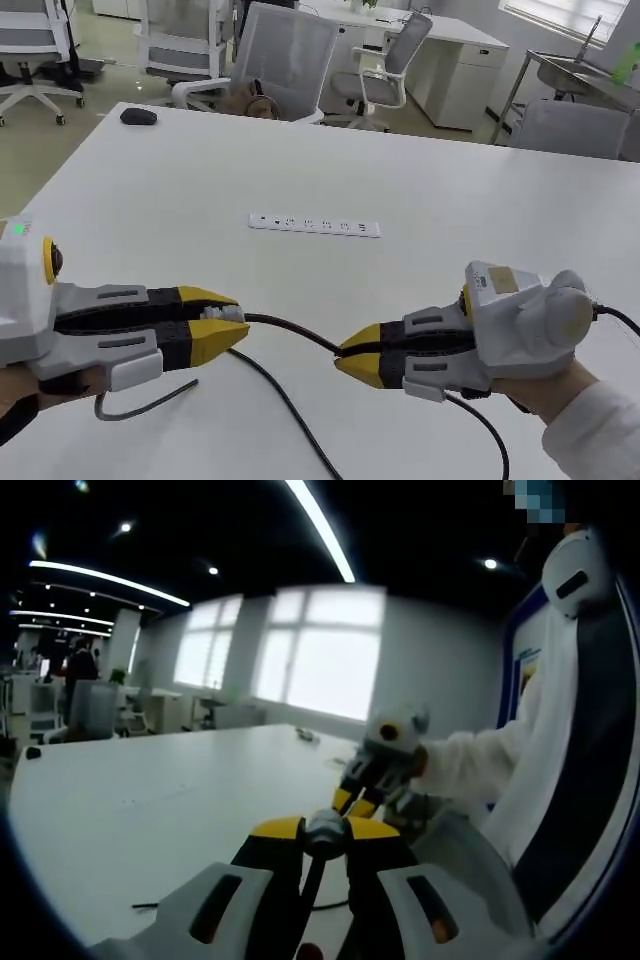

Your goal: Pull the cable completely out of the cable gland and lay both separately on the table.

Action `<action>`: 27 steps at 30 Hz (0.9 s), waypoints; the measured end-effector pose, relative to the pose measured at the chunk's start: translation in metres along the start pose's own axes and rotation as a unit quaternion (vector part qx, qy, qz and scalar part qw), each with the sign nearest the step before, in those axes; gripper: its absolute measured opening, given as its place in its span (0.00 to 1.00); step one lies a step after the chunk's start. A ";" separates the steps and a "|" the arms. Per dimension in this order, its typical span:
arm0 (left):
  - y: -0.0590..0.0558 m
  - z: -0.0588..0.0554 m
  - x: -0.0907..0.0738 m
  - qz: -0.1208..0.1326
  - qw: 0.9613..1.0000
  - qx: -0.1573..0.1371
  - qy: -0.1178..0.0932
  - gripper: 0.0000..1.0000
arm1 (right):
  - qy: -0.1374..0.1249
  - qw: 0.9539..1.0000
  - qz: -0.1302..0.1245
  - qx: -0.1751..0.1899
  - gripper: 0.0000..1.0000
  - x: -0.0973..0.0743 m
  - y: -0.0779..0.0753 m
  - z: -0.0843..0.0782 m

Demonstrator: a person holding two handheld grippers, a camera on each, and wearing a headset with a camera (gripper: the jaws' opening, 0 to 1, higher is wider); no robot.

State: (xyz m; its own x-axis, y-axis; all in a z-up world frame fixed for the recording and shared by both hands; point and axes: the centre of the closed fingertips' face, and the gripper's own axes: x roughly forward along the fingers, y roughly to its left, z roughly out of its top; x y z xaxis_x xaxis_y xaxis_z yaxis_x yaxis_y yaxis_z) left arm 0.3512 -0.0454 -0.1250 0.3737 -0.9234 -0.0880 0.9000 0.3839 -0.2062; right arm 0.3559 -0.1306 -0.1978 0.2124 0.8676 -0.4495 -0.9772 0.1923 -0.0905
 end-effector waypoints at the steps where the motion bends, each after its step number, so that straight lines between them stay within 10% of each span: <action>1: 0.000 0.001 -0.001 0.001 1.000 -0.002 -0.002 0.17 | 0.002 1.000 -0.001 0.001 0.03 0.000 0.000 -0.001; 27: -0.014 0.002 0.007 -0.006 1.000 0.014 0.005 0.17 | -0.004 1.000 -0.016 0.026 0.14 -0.010 0.003 0.011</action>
State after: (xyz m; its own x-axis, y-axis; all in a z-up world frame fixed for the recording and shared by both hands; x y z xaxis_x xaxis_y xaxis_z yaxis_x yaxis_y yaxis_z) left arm 0.3416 -0.0572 -0.1211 0.3603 -0.9280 -0.0946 0.9108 0.3719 -0.1794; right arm 0.3513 -0.1336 -0.1842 0.2442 0.8642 -0.4399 -0.9681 0.2435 -0.0591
